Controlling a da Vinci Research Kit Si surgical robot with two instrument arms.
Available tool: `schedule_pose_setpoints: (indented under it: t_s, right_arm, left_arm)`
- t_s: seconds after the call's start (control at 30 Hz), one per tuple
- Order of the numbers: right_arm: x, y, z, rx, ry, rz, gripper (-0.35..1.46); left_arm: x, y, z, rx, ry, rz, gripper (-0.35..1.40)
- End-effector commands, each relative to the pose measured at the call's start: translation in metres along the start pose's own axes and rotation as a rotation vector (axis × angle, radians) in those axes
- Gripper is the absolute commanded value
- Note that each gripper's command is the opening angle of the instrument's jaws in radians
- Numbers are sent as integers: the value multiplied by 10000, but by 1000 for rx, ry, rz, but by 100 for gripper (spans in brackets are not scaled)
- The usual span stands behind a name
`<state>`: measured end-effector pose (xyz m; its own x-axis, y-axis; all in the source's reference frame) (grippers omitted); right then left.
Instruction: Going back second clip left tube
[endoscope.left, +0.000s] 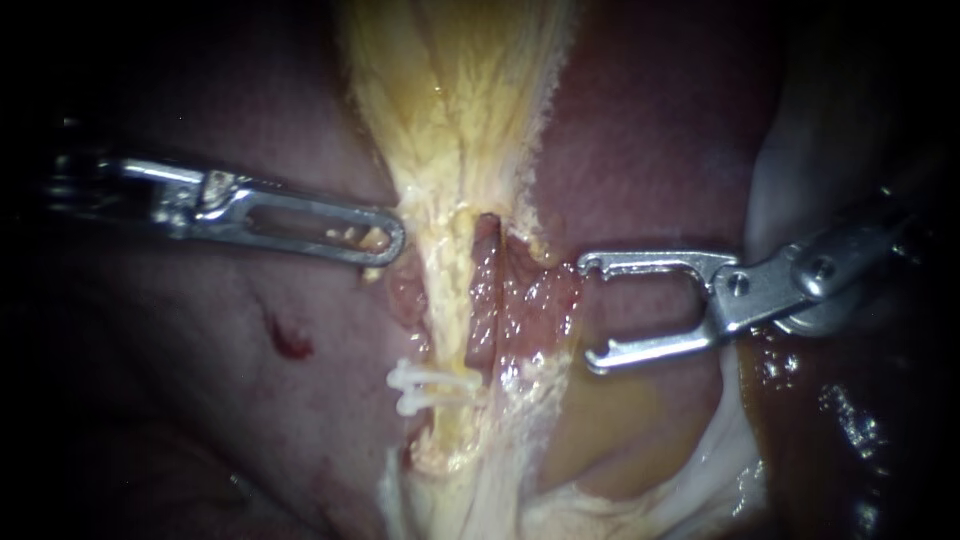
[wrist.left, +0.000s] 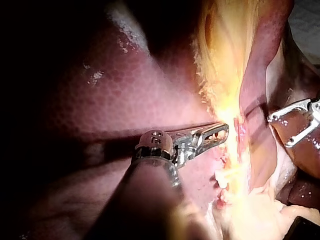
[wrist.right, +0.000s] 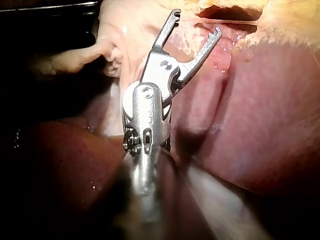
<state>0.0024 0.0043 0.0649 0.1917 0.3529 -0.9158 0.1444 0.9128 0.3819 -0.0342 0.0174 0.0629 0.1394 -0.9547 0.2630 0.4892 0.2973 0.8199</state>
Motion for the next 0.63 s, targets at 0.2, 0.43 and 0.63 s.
schedule_pose_setpoints:
  t_s: [0.2, 0.43, 0.63]
  right_arm:
    - [0, 0, -1, 0, 1, 0, 50]
    - [0, -1, -1, 1, 1, 0, 50]
    - [0, -1, -1, 1, 1, 0, 50]
  left_arm:
    - [2, 4, 25, -1, 16, 3, -35]
    - [3, 3, 30, 0, 20, 4, -35]
    - [4, 3, 30, 0, 20, 4, -35]
